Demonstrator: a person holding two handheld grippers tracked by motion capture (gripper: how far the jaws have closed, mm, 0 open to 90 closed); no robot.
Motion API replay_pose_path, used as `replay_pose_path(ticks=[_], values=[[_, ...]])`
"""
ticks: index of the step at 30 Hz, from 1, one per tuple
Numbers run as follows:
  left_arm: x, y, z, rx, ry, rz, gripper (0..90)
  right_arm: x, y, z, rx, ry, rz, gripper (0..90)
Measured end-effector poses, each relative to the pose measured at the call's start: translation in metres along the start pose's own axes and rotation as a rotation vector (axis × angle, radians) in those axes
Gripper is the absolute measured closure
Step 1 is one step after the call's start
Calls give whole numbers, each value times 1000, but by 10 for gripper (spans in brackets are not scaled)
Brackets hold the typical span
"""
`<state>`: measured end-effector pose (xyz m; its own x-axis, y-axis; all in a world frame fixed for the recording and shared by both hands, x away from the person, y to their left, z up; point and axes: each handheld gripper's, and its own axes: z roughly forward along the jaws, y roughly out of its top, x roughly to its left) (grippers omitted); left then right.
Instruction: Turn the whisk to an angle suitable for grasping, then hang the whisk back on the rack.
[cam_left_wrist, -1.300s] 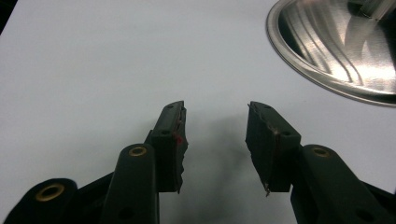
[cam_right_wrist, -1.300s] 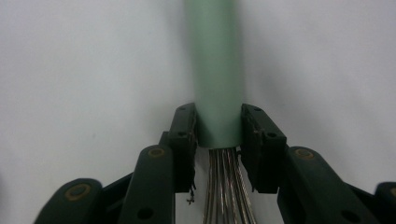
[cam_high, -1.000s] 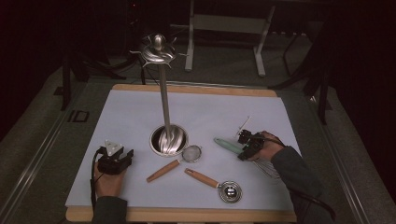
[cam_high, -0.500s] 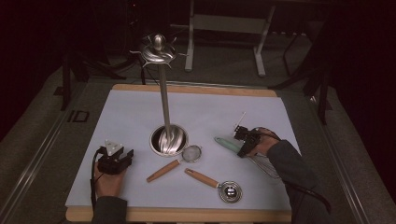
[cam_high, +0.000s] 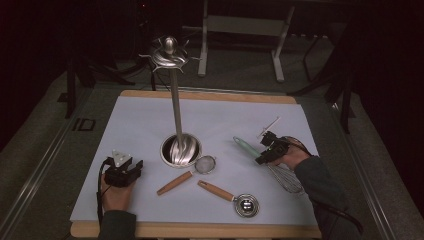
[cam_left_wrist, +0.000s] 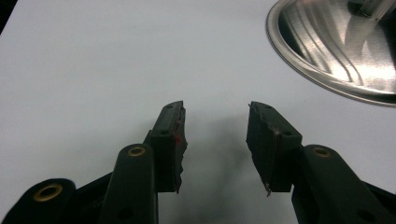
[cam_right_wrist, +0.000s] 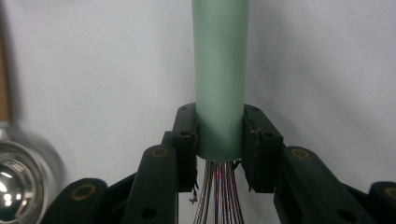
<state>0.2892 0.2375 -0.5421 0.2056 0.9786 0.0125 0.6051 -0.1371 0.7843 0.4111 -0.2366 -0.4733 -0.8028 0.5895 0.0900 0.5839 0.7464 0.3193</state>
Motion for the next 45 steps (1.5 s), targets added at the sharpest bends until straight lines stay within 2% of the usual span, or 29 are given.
replay_pose_path(ticks=[2, 3, 10, 17, 23, 29, 36, 44, 45], values=[[0, 0, 0, 0, 0, 0, 572, 1, -1, -2, -13, 1, 1, 695], [0, 0, 0, 0, 0, 0, 572, 1, -2, -8, -44, 0, 10, 695], [0, 0, -1, 2, -1, -1, 572, 7, -2, -24, -155, -20, 34, 696], [1, 0, -1, -6, -3, -7, 570, 23, 0, -34, -295, -44, 74, 696], [1, 0, -1, -6, -2, -6, 570, 38, 7, -43, -369, -89, 66, 696], [0, 0, -1, -5, 0, -5, 570, 53, 14, -60, -487, -122, 68, 697], [0, 0, -1, -7, 2, -2, 570, 66, 25, -73, -617, -123, 73, 696], [-1, -1, -1, -6, 4, 12, 570, 82, 33, -82, -720, -125, 47, 696], [-1, -1, -1, -6, 3, 11, 570, 82, 33, -82, -720, -125, 47, 696]])
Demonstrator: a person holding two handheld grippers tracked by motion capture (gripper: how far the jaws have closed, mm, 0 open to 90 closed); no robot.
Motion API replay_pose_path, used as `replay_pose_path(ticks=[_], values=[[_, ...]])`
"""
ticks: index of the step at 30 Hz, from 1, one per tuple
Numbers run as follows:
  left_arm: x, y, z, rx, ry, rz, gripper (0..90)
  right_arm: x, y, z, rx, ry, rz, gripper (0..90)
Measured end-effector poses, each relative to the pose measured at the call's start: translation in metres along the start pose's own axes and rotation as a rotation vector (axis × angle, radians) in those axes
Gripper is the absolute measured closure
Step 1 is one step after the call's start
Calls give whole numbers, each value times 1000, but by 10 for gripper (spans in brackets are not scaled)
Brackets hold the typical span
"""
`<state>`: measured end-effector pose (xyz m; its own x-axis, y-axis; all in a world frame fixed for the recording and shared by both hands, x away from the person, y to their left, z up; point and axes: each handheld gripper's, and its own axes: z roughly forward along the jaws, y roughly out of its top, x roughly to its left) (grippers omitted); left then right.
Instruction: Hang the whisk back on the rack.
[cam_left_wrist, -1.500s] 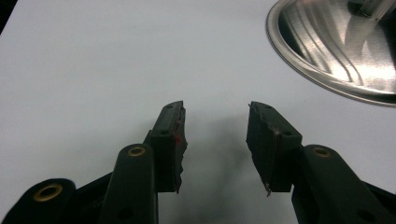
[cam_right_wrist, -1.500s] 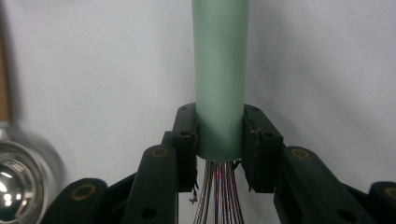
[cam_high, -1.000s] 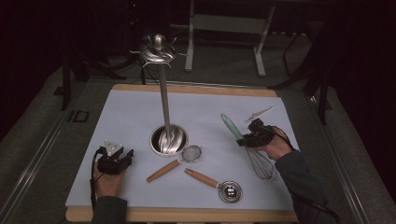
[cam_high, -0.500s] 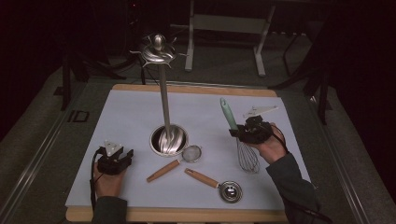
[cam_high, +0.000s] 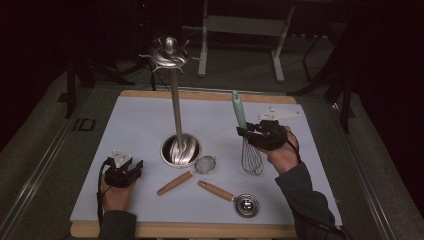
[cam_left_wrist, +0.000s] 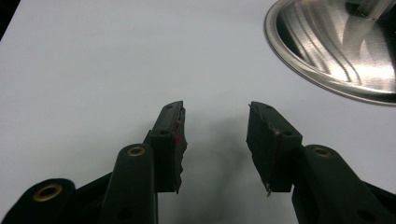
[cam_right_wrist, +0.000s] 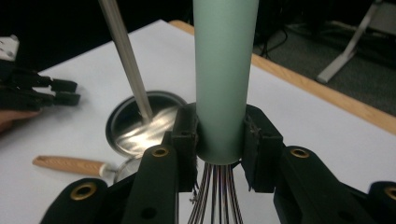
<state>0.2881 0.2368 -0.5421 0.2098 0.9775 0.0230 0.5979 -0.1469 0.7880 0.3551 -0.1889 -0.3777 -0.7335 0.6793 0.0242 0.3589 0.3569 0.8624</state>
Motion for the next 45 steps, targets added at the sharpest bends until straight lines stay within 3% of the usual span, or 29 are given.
replay_pose_path(ticks=[7, 14, 34, 45], values=[[0, 0, 0, 1, -1, 2, 567, 14, 15, 1, -88, 9, -25, 696], [0, 0, 0, -4, -4, -3, 566, 26, 25, 2, -139, 24, -33, 696], [1, -1, -1, -9, -4, -4, 575, 41, 43, -8, -234, 51, -49, 696], [1, 0, -1, -9, -4, -7, 572, 48, 51, -10, -248, 87, -74, 696]])
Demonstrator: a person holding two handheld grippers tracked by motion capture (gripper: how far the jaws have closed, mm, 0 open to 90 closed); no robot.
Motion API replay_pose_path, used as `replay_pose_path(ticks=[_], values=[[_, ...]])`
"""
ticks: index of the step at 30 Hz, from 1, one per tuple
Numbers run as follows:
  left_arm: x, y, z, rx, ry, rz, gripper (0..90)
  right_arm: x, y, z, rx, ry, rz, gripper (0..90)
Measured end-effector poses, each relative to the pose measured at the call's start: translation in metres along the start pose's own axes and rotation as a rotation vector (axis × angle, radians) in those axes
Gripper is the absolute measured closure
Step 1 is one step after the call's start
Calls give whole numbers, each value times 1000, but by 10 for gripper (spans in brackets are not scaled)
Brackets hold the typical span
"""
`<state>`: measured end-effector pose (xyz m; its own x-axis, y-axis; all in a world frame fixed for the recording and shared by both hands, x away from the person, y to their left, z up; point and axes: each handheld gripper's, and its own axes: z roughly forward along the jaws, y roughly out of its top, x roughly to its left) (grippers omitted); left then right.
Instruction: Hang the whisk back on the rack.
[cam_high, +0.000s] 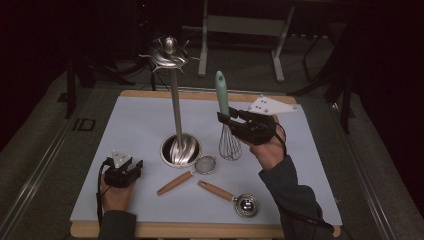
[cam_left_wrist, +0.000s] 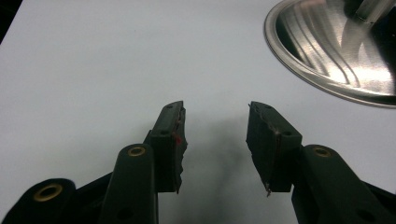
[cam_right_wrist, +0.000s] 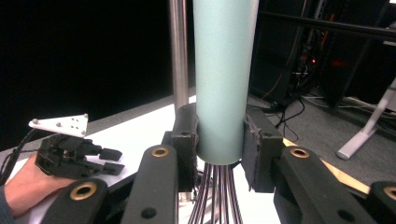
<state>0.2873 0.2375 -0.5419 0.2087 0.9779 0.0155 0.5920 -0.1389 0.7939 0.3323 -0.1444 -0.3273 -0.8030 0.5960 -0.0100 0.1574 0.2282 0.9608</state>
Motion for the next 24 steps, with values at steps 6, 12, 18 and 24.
replay_pose_path(ticks=[6, 12, 18, 24], values=[[0, 0, 0, 0, 1, -1, 572, 4, 5, 0, -18, 8, -10, 695], [0, 0, 0, 1, 1, -1, 572, 8, 10, 2, -22, 20, -26, 695], [0, 0, 0, 1, 0, -1, 572, 11, 14, 4, -25, 28, -33, 696], [0, 0, 0, 1, 0, -1, 571, 14, 17, 6, -26, 38, -38, 695]])
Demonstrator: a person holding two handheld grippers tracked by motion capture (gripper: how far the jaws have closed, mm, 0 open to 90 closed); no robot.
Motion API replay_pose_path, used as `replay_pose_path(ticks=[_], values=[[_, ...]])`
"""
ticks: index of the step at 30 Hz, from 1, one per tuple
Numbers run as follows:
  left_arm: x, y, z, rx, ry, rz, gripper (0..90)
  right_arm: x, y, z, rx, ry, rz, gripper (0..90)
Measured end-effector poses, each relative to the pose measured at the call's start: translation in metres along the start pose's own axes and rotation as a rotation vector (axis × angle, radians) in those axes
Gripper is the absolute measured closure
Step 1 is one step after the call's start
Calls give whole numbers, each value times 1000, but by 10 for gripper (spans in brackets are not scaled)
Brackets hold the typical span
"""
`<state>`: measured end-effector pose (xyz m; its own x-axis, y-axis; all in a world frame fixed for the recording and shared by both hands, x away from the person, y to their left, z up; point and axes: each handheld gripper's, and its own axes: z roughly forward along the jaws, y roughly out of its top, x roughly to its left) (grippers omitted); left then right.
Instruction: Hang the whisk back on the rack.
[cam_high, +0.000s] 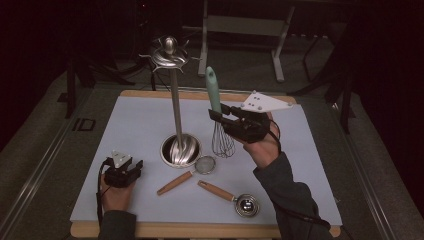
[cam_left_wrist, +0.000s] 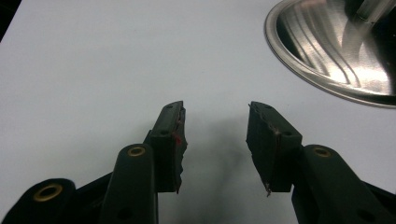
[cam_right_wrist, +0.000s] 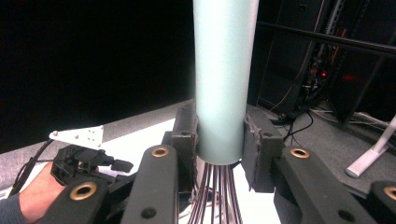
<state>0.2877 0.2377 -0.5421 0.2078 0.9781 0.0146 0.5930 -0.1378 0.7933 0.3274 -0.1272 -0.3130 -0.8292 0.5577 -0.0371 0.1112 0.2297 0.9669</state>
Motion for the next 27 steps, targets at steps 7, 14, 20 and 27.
replay_pose_path(ticks=[7, 14, 20, 27], values=[[0, 0, 0, 2, 0, 1, 569, 3, 3, 4, -2, 10, -7, 695], [0, 0, 0, 1, 1, -3, 568, 7, 5, 9, 1, 20, -13, 695], [0, 0, 0, 0, 1, -3, 568, 11, 7, 15, 1, 33, -13, 695], [0, 0, 0, 0, 2, -4, 567, 16, 11, 19, 2, 46, -24, 695]])
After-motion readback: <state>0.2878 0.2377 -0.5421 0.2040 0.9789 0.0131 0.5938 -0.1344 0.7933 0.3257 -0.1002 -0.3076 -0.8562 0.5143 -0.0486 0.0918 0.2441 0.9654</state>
